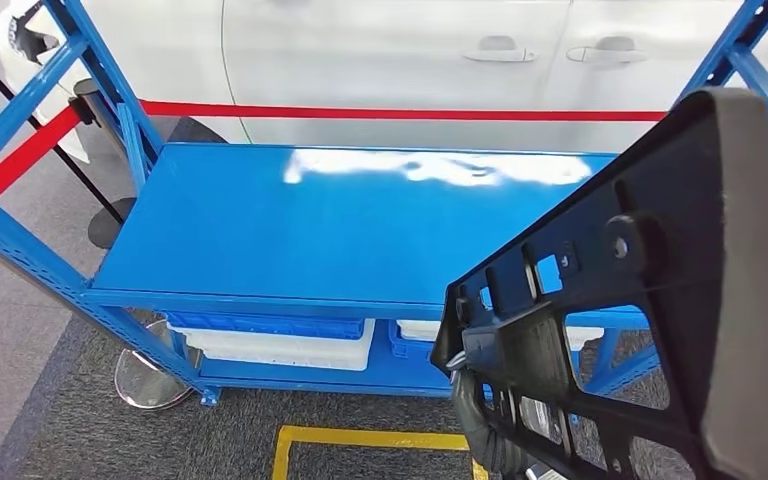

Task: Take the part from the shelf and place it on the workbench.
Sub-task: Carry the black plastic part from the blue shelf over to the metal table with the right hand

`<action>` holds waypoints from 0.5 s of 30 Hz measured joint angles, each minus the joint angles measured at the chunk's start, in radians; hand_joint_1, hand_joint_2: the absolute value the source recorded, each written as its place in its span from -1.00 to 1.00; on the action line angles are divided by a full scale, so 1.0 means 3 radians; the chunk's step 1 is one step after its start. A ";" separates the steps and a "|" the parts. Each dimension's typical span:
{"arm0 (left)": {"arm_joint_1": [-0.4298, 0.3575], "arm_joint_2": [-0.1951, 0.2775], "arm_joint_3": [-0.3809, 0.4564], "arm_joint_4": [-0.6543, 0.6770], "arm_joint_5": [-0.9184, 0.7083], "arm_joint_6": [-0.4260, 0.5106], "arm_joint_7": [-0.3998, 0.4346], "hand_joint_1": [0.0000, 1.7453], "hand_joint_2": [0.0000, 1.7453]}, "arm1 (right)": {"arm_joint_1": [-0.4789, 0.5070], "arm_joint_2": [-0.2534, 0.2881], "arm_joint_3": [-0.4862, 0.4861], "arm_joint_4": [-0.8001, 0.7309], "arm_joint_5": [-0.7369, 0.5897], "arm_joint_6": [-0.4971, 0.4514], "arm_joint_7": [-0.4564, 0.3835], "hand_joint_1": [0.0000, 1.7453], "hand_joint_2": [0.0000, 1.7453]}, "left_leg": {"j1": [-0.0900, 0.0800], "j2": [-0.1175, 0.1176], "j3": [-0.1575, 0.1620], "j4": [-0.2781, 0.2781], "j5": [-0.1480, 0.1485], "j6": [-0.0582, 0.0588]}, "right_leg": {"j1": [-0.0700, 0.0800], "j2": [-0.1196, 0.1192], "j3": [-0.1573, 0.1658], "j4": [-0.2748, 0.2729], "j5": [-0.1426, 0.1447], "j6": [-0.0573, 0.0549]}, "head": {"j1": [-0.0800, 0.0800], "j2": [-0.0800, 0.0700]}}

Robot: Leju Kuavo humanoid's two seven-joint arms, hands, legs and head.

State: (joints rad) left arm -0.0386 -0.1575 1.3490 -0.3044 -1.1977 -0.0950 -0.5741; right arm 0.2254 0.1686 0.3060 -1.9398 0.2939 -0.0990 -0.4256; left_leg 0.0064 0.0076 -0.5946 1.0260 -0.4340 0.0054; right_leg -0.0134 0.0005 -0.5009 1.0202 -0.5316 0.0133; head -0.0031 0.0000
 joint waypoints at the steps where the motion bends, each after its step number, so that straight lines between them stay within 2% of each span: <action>1: 0.0000 0.0000 0.0000 -0.0001 -0.0006 -0.0005 0.0002 -1.00 -1.00 | 0.0003 0.0001 -0.0003 -0.0003 -0.0007 0.0024 -0.0006 1.00 1.00 | 0.0000 -0.0001 -0.0006 0.0001 0.0020 -0.0025 | 0.0008 0.0001 -0.0011 -0.0009 0.0012 -0.0023 | 0.0001 0.0000; 3: 0.0006 0.0005 0.0004 -0.0004 -0.0022 -0.0024 0.0006 -1.00 -1.00 | 0.0007 0.0002 -0.0006 -0.0004 -0.0018 0.0098 -0.0033 1.00 1.00 | 0.0008 -0.0006 -0.0027 0.0012 0.0024 -0.0067 | 0.0004 -0.0007 -0.0046 -0.0023 0.0059 -0.0079 | 0.0005 0.0000; 4: 0.0011 0.0008 0.0006 -0.0005 -0.0033 -0.0035 0.0008 -1.00 -1.00 | 0.0009 0.0001 -0.0004 -0.0004 -0.0021 0.0138 -0.0050 1.00 1.00 | 0.0012 -0.0009 -0.0056 0.0065 -0.0042 -0.0085 | -0.0002 -0.0012 -0.0069 -0.0032 0.0089 -0.0109 | 0.0003 0.0000; 5: 0.0015 0.0013 0.0008 -0.0007 -0.0044 -0.0046 0.0010 -1.00 -1.00 | 0.0012 0.0001 0.0000 -0.0003 -0.0020 0.0177 -0.0067 1.00 1.00 | 0.0019 -0.0011 -0.0101 0.0176 -0.0161 -0.0098 | -0.0006 -0.0019 -0.0099 -0.0039 0.0120 -0.0135 | -0.0001 0.0000; 7: 0.0019 0.0024 0.0011 -0.0008 -0.0056 -0.0062 0.0012 -1.00 -1.00 | 0.0026 -0.0001 0.0012 0.0003 -0.0011 0.0226 -0.0091 1.00 1.00 | 0.0025 -0.0012 -0.0211 0.0546 -0.0469 -0.0123 | 0.0001 -0.0028 -0.0170 -0.0038 0.0177 -0.0163 | -0.0012 0.0000; 8: 0.0019 0.0032 0.0013 -0.0010 -0.0056 -0.0066 0.0012 -1.00 -1.00 | 0.0036 -0.0003 0.0020 0.0010 -0.0005 0.0238 -0.0099 1.00 1.00 | 0.0026 -0.0011 -0.0241 0.0721 -0.0568 -0.0132 | 0.0007 -0.0032 -0.0210 -0.0034 0.0206 -0.0168 | -0.0016 0.0000; 9: 0.0019 0.0038 0.0014 -0.0012 -0.0056 -0.0070 0.0013 -1.00 -1.00 | 0.0048 -0.0004 0.0029 0.0017 -0.0002 0.0247 -0.0106 1.00 1.00 | 0.0025 -0.0011 -0.0230 0.0821 -0.0596 -0.0136 | 0.0012 -0.0035 -0.0253 -0.0027 0.0234 -0.0168 | -0.0015 0.0000; 10: 0.0018 0.0043 0.0015 -0.0015 -0.0057 -0.0073 0.0013 -1.00 -1.00 | 0.0060 -0.0006 0.0037 0.0024 0.0000 0.0251 -0.0109 1.00 1.00 | 0.0025 -0.0011 -0.0168 0.0818 -0.0556 -0.0137 | 0.0014 -0.0036 -0.0298 -0.0016 0.0261 -0.0165 | -0.0015 0.0000; 11: 0.0018 0.0045 0.0015 -0.0017 -0.0057 -0.0076 0.0014 -1.00 -1.00 | 0.0070 -0.0007 0.0043 0.0029 0.0001 0.0253 -0.0111 1.00 1.00 | 0.0025 -0.0011 -0.0052 0.0708 -0.0469 -0.0132 | 0.0016 -0.0037 -0.0345 -0.0002 0.0287 -0.0160 | -0.0016 0.0000; 12: 0.0015 0.0046 0.0015 -0.0018 -0.0058 -0.0080 0.0015 -1.00 -1.00 | 0.0076 -0.0007 0.0046 0.0031 0.0001 0.0253 -0.0112 1.00 1.00 | 0.0024 -0.0012 0.0105 0.0516 -0.0384 -0.0122 | 0.0016 -0.0037 -0.0388 0.0016 0.0311 -0.0152 | -0.0016 0.0000; 13: 0.0010 0.0047 0.0015 -0.0021 -0.0061 -0.0084 0.0016 -1.00 -1.00 | 0.0083 -0.0008 0.0048 0.0032 0.0000 0.0250 -0.0115 1.00 1.00 | 0.0018 -0.0013 0.0270 0.0287 -0.0346 -0.0107 | 0.0020 -0.0036 -0.0424 0.0031 0.0334 -0.0140 | -0.0017 0.0000; 14: 0.0005 0.0048 0.0015 -0.0024 -0.0064 -0.0087 0.0018 -1.00 -1.00 | 0.0092 -0.0008 0.0047 0.0031 -0.0002 0.0246 -0.0121 1.00 1.00 | 0.0010 -0.0016 0.0396 0.0096 -0.0337 -0.0089 | 0.0023 -0.0038 -0.0449 0.0041 0.0359 -0.0122 | -0.0018 0.0000; 15: 0.0000 0.0048 0.0015 -0.0026 -0.0067 -0.0090 0.0020 -1.00 -1.00 | 0.0106 -0.0008 0.0045 0.0030 -0.0009 0.0242 -0.0131 1.00 1.00 | 0.0001 -0.0019 0.0467 -0.0033 -0.0354 -0.0070 | 0.0025 -0.0041 -0.0462 0.0045 0.0384 -0.0102 | -0.0019 0.0000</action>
State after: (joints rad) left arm -0.0386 -0.1431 1.3536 -0.3122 -1.2180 -0.1221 -0.5681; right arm 0.2572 0.1663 0.3195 -1.9307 0.2914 -0.0263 -0.4648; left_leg 0.0066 0.0020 -0.4545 1.0160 -0.5401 -0.0155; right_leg -0.0058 -0.0117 -0.6394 1.0336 -0.4165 -0.0173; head -0.0087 0.0000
